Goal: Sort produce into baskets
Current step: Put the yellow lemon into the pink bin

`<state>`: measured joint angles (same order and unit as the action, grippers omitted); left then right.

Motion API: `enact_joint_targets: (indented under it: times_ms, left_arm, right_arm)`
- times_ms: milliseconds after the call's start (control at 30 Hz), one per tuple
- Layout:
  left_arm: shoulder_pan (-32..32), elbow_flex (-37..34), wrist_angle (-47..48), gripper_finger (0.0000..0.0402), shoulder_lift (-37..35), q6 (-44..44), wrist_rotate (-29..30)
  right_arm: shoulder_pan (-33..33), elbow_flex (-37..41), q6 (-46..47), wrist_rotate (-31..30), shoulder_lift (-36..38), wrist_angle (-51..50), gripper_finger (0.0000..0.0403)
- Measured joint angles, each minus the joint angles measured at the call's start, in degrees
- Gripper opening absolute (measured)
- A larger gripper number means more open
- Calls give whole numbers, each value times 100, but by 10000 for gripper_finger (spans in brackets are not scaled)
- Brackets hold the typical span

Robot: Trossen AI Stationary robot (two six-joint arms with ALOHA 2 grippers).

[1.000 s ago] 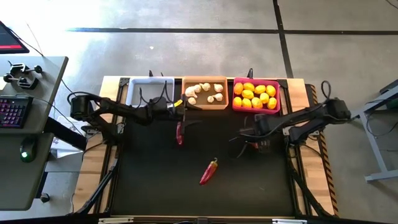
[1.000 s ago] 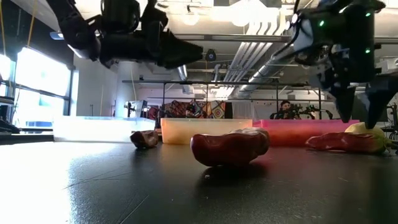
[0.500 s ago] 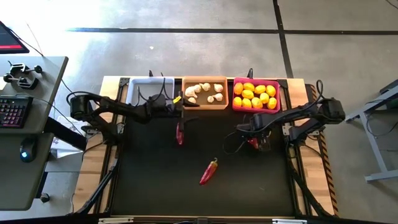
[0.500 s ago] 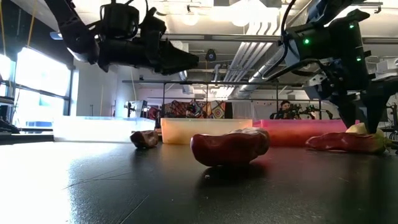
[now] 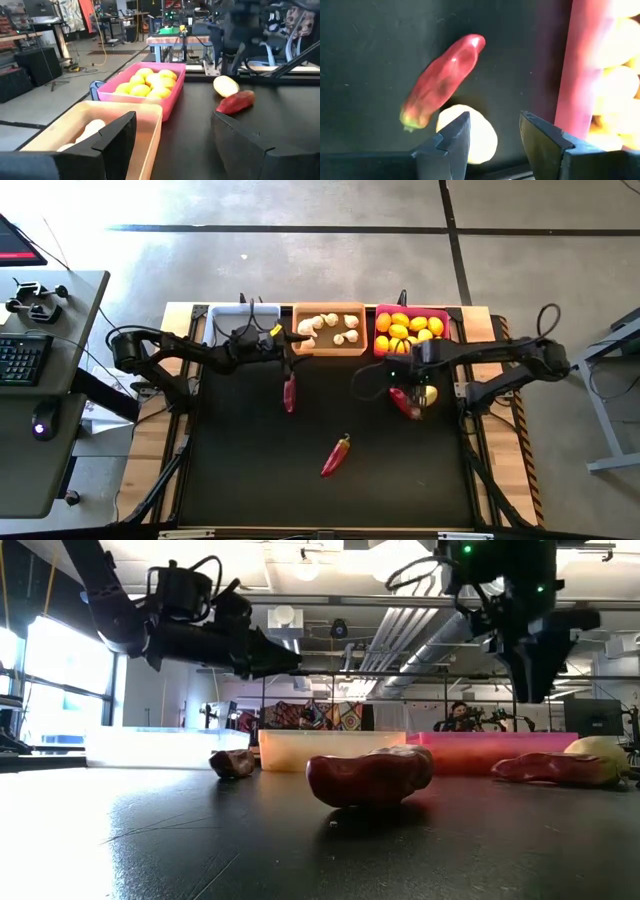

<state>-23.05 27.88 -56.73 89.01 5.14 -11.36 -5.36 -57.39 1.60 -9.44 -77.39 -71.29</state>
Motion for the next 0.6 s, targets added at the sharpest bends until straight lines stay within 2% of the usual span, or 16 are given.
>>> enact_joint_targets:
  times_ms: [167,333,467,600]
  left_arm:
    - [2,0,32,241,0,8,-4]
    - [2,0,33,241,0,3,-10]
    - [4,0,34,241,0,2,-10]
    - [4,0,33,241,0,3,-10]
  right_arm:
    - [36,37,140,148,30,-240,173]
    - [313,509,342,135,27,-239,222]
    - [578,836,-30,-111,27,-64,260]
    - [763,1064,-452,-344,27,194,276]
